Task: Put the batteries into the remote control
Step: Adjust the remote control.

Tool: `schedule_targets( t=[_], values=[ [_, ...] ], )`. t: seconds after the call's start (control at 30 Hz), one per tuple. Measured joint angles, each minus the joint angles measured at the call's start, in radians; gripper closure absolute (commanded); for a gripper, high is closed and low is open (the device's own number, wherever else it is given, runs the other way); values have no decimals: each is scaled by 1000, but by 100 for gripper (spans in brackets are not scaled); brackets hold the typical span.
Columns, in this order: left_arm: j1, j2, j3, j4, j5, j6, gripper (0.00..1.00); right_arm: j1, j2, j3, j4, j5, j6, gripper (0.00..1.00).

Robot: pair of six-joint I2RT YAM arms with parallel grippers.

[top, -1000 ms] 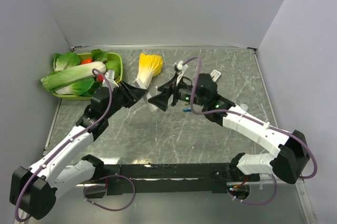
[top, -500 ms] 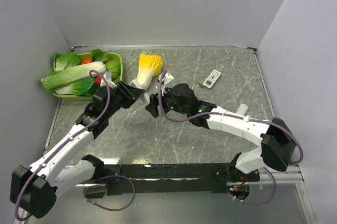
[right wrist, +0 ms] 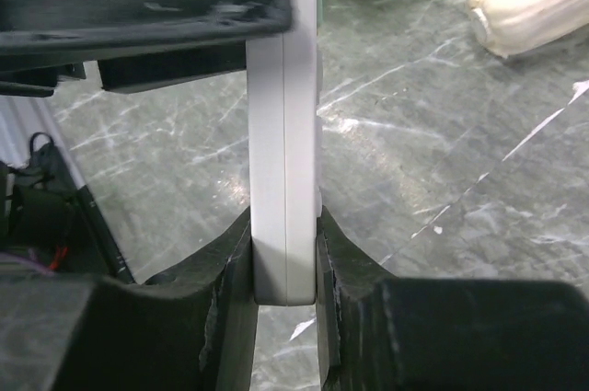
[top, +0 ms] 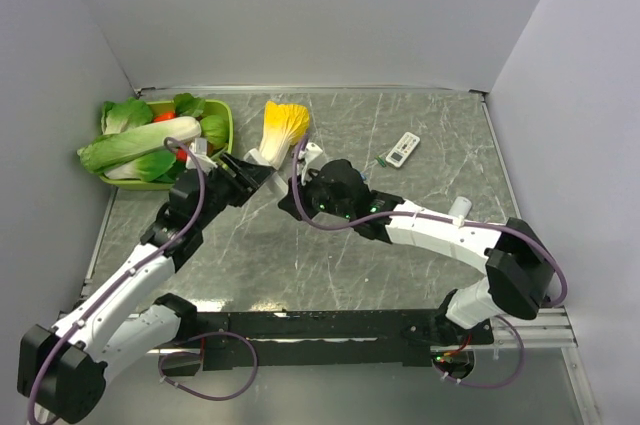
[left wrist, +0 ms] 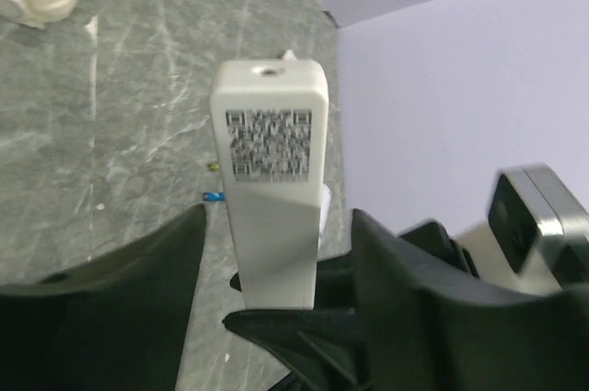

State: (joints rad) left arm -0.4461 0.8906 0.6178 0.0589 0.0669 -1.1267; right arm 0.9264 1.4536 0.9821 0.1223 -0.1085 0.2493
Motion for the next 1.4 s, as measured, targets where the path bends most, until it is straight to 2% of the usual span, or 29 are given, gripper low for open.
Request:
schedule_targets(
  t=[0.1,0.23,0.37,0.57,0.67,0.87,0.97,1.0,1.07,1.1,1.17,1.2,1.27,1.37,1.4],
  values=[
    [23,-62,-67,77,34,14,11,-41,-18,0,-14,-63,25,100],
    [84,-143,-151,198,98,33,6,-128,-71,-1,-14,-188,74,100],
    [132,-156,-211,362,182,40,6,-208,-105,-1,38,-367,149,100],
    [146,-80,-256,629,311,30,5,-231,-102,-1,127,-605,270,100],
    [146,-14,-255,764,365,10,6,-231,-84,-1,190,-697,330,100],
    [146,63,-255,924,397,-31,12,-231,-38,-2,254,-788,404,100],
    [146,89,-253,981,409,-51,23,-231,-21,-9,287,-820,432,100],
    [146,95,-251,994,414,-59,32,-231,-17,-10,293,-825,439,100],
    [146,104,-245,1008,422,-71,42,-231,-5,-18,320,-836,455,100],
    [146,108,-244,1017,426,-74,56,-231,1,-22,332,-842,462,100],
    [146,109,-243,1023,430,-80,70,-231,18,-24,346,-851,475,100],
    [146,109,-243,1028,431,-78,83,-232,26,-24,351,-853,480,100],
    [146,109,-243,1034,430,-97,96,-234,42,-27,373,-863,484,87],
    [145,106,-246,1028,423,-95,99,-238,53,-31,399,-869,494,65],
    [143,106,-253,1028,417,-90,99,-238,55,-35,401,-868,495,50]
  ],
)
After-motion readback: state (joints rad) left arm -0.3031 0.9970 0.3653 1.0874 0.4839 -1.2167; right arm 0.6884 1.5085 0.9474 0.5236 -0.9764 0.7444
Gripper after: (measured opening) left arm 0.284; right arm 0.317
